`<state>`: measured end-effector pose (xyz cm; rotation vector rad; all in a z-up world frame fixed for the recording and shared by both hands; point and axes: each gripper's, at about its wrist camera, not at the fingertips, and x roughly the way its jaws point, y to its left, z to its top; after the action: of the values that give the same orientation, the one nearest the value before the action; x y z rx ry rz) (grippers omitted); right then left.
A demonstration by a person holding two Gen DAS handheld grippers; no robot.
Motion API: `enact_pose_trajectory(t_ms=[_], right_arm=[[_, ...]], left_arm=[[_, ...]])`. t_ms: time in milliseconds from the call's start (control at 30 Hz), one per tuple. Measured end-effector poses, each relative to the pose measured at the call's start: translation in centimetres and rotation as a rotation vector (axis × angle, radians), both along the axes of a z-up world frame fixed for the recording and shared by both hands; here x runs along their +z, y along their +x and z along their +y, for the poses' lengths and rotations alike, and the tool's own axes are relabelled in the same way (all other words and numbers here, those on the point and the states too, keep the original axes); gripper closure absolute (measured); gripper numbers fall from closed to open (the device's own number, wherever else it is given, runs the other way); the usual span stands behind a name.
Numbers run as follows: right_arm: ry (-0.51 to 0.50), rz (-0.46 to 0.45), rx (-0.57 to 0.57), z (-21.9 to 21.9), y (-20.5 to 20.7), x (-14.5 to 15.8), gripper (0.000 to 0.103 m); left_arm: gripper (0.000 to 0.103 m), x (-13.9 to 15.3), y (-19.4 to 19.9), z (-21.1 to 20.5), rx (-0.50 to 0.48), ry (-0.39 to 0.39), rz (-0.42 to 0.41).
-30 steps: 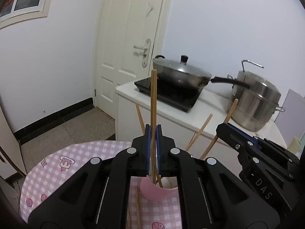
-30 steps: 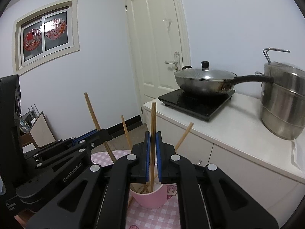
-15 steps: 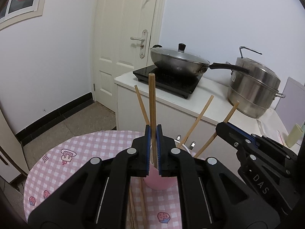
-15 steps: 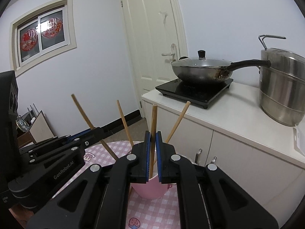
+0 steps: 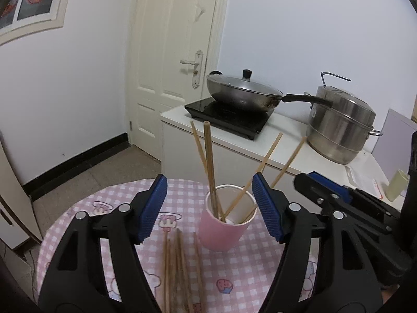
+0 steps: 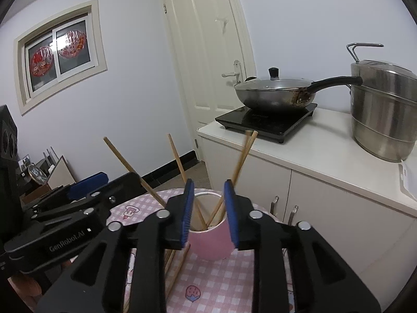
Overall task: Organize utensils
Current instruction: 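Open both tools to release the chopsticks into the cup, then move both open tools back over the remaining chopsticks on the table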
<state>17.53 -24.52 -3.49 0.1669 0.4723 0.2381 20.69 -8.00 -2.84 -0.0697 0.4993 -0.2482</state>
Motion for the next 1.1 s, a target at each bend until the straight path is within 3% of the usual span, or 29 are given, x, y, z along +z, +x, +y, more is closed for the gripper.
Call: enact_pose_trajectory(t_ms=[67,433,533,833,1100], right_arm=[[0.003,-0.008,-0.007,0.0,-0.7,0.2,0.067],[-0.014,-0.047,-0.037,0.3,-5.3,0.9,0.060],[-0.019,-0.046,-0.032,0.7,-6.3,0.7,0.059],[-0.013,0.031,0.026,3.0,-7.4,-1.7,0.056],[-0.017,0.196,0.088,5.5,-5.5,-5.3,0.056]], left_arm=[[0.035,0.3,-0.6,0.3,0.004,0.002,-0.003],[0.035,1.2,-5.9,2.4,0.065,0.026,-0.072],[0.035,1.0,-7.2,3.5,0.063,0.009,-0.058],[0.035,-1.7,-8.2,6.9,0.032,0.023,0.074],[0.035,-6.4,-5.9,8.5,-0.005,0.020,0.287]])
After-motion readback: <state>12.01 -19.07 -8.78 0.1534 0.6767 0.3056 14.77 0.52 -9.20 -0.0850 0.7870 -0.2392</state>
